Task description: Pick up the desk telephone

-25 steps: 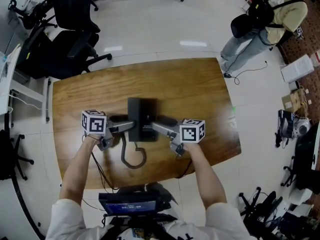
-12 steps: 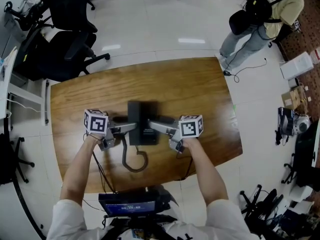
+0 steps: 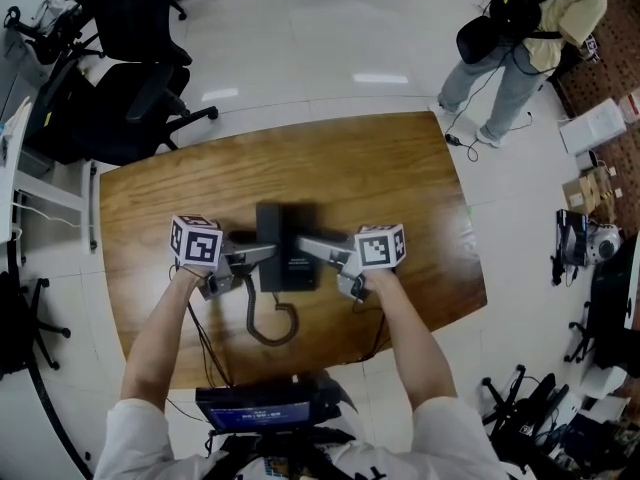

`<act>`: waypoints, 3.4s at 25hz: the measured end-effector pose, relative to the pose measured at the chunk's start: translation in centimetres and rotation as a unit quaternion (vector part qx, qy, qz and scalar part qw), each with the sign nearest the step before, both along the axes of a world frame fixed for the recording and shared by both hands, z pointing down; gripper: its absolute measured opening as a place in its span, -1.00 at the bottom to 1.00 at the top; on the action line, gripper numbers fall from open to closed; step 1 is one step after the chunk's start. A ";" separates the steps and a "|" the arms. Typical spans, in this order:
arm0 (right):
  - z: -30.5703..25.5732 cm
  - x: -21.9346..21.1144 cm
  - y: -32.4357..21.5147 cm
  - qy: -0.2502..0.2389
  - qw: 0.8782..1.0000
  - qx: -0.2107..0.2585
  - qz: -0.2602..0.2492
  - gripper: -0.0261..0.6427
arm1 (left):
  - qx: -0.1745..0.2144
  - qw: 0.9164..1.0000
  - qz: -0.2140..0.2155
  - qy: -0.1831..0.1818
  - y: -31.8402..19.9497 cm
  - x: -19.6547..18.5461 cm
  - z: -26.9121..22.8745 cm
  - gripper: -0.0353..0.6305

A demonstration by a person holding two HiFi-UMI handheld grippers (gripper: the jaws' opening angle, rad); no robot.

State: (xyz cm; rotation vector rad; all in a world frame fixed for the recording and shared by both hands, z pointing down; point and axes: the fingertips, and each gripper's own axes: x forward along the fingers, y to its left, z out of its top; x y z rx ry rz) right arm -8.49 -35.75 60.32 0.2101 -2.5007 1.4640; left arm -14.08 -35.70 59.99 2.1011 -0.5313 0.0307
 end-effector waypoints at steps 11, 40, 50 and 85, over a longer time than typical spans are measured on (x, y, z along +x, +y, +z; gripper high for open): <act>0.4 -0.9 0.2 0.003 1.000 -0.020 0.000 -0.32 | -0.026 0.999 -0.002 0.024 -0.1 0.4 0.1 -0.40; -6.4 0.4 2.0 -0.030 0.997 0.073 -0.013 -0.33 | 0.052 0.998 -0.029 0.000 2.0 1.5 -7.0 -0.41; -10.7 2.2 5.6 -0.035 0.992 0.117 -0.043 -0.33 | 0.099 0.994 -0.051 -0.020 6.0 3.4 -11.7 -0.41; -22.8 4.1 27.9 -0.086 0.963 0.250 -0.057 -0.33 | 0.249 0.963 -0.078 -0.069 29.3 5.7 -24.5 -0.41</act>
